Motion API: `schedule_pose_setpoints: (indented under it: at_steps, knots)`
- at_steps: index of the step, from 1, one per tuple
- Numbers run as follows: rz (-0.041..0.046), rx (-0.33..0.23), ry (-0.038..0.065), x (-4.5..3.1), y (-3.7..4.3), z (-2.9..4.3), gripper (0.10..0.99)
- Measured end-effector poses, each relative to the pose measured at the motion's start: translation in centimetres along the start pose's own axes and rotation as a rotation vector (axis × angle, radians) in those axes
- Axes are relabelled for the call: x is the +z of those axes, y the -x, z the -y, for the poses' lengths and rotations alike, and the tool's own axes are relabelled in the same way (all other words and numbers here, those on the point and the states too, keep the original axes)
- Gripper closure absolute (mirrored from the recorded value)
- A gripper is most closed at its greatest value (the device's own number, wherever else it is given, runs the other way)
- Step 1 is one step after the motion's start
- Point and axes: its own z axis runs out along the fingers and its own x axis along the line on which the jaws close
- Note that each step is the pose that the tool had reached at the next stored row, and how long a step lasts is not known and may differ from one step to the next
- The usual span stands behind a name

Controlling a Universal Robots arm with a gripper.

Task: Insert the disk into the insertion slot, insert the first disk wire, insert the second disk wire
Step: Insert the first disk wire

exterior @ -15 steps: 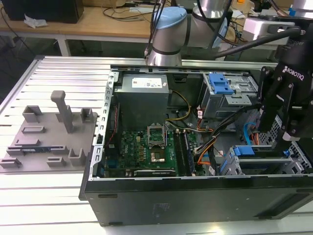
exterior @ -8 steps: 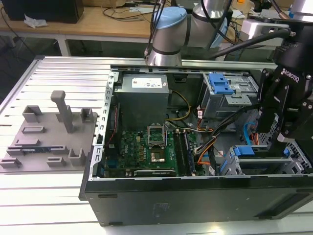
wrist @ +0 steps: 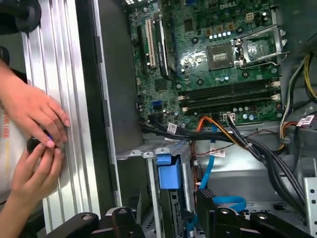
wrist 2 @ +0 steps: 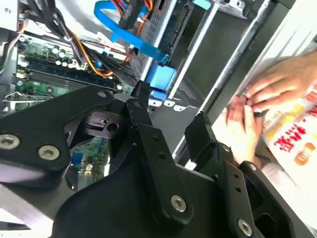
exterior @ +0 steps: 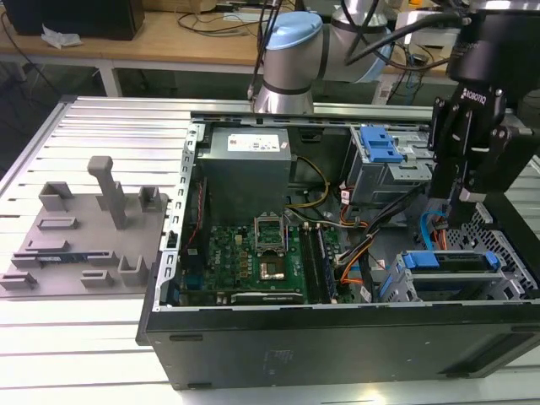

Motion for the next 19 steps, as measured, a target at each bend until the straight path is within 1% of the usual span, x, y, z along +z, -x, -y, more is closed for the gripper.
schedule_pose_setpoints:
  at_steps: [1, 2, 3, 4, 5, 6, 8, 9, 12, 14, 15, 17, 19]
  knots:
    - [-0.0298, 0.001, -0.003, -0.08, 0.26, 0.10, 0.522]
    - [-0.0455, 0.001, -0.005, -0.13, 0.39, 0.16, 0.522]
    - [-0.0806, 0.002, -0.009, -0.21, 0.68, 0.32, 0.522]
    - [-0.1104, 0.002, -0.013, -0.30, 0.95, 0.48, 0.522]
    - [-0.1354, 0.003, -0.016, -0.48, 1.58, 0.72, 0.522]
    - [-0.1400, 0.003, -0.016, -0.62, 2.38, 1.16, 0.522]
    - [-0.1406, 0.003, -0.016, -0.69, 3.15, 1.76, 0.522]
    - [-0.1407, 0.003, -0.016, -0.71, 3.65, 2.18, 0.522]
    - [-0.1404, 0.003, -0.016, -0.51, 4.54, 2.97, 0.522]
    - [-0.1407, 0.006, -0.015, -0.05, 5.51, 3.27, 0.522]
    - [-0.1407, 0.010, -0.013, 0.10, 5.72, 3.35, 0.522]
    - [-0.1410, 0.015, -0.011, 0.25, 5.89, 3.46, 0.522]
    - [-0.1413, 0.022, -0.008, 0.52, 6.41, 3.57, 0.522]
